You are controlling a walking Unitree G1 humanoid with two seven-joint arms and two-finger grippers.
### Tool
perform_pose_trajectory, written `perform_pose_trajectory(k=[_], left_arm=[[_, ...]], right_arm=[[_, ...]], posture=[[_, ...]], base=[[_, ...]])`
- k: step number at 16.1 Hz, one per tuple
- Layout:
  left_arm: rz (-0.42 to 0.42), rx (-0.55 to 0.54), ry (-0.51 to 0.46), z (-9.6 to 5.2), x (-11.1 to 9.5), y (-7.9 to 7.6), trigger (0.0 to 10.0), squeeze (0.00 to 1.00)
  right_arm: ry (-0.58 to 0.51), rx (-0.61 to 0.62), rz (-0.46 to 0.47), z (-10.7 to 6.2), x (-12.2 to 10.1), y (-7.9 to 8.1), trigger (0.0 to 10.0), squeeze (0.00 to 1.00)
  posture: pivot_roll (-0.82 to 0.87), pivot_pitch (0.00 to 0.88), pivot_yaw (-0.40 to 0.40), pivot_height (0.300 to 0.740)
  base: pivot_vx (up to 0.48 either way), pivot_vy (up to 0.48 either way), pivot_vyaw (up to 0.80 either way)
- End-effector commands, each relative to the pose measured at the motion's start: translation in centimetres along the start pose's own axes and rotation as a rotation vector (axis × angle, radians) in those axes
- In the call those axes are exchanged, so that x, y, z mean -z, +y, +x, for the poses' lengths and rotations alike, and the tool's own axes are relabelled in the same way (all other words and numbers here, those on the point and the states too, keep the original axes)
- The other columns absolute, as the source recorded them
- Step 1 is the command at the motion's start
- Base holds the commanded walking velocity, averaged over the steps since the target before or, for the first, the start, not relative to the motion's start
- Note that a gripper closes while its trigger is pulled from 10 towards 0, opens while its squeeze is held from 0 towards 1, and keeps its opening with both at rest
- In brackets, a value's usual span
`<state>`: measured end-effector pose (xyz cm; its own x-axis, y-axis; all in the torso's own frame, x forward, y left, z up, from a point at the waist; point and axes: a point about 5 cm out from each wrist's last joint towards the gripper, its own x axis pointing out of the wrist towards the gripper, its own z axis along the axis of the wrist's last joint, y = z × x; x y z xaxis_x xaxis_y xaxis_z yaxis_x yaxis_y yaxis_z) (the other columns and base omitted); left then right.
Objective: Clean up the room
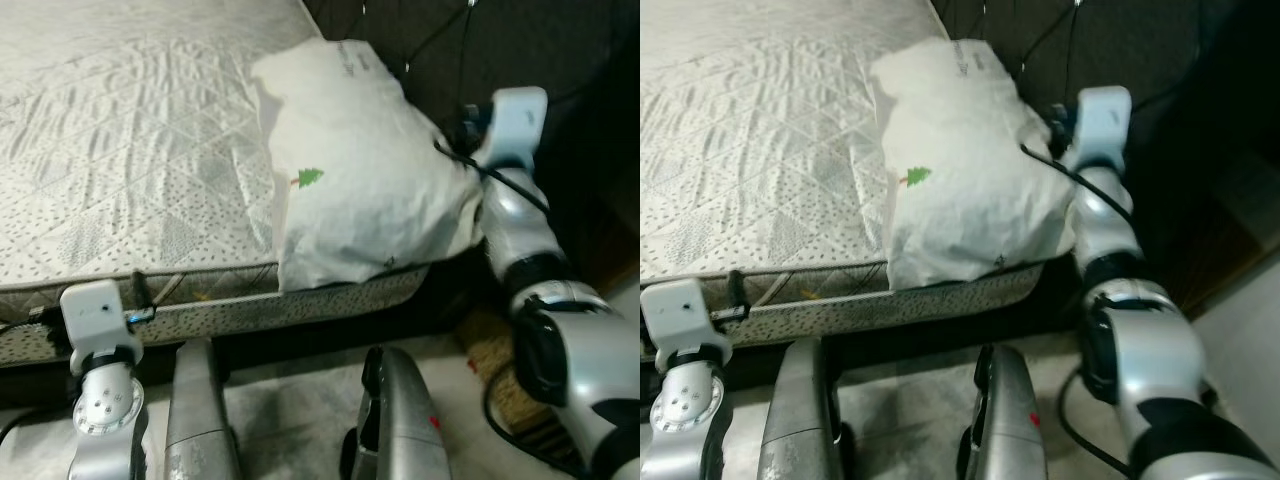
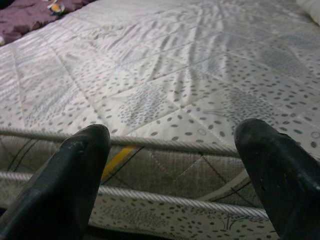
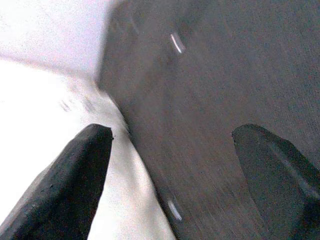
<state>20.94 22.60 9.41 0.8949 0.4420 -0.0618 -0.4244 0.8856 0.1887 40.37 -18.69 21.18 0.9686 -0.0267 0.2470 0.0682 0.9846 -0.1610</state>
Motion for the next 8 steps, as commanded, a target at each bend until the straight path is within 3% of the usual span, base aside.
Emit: perform_pose_trajectory(k=[1, 5, 6, 8], left_arm=[[-0.002, -0.008, -0.011, -0.3, -0.3, 0.2, 10.0, 0.0], [0.001, -0.01, -0.007, -0.5, -0.3, 0.4, 10.0, 0.0], [-0.001, 0.004, 0.0, -0.6, -0.2, 0.0, 10.0, 0.0], [0.0, 0.013, 0.0, -0.5, -0.3, -0.2, 10.0, 0.0]], right_arm=[[0.051, -0.033, 0.0, -0.6, 1.4, 1.1, 10.0, 1.0], [0.107, -0.112, 0.079, -1.6, 3.0, 3.8, 10.0, 1.0], [0.222, -0.168, 0.107, -2.4, 4.5, 6.5, 10.0, 1.0], [0.434, -0.23, 0.137, -3.9, 6.6, 9.3, 10.0, 1.0]], posture=[[0.18, 0.02, -0.11, 0.516], [0.18, 0.045, -0.11, 0.516], [0.18, 0.06, -0.109, 0.516], [0.18, 0.064, -0.109, 0.516]], base=[[0.0, 0.0, 0.0], [0.0, 0.0, 0.0], [0.0, 0.0, 0.0], [0.0, 0.0, 0.0]])
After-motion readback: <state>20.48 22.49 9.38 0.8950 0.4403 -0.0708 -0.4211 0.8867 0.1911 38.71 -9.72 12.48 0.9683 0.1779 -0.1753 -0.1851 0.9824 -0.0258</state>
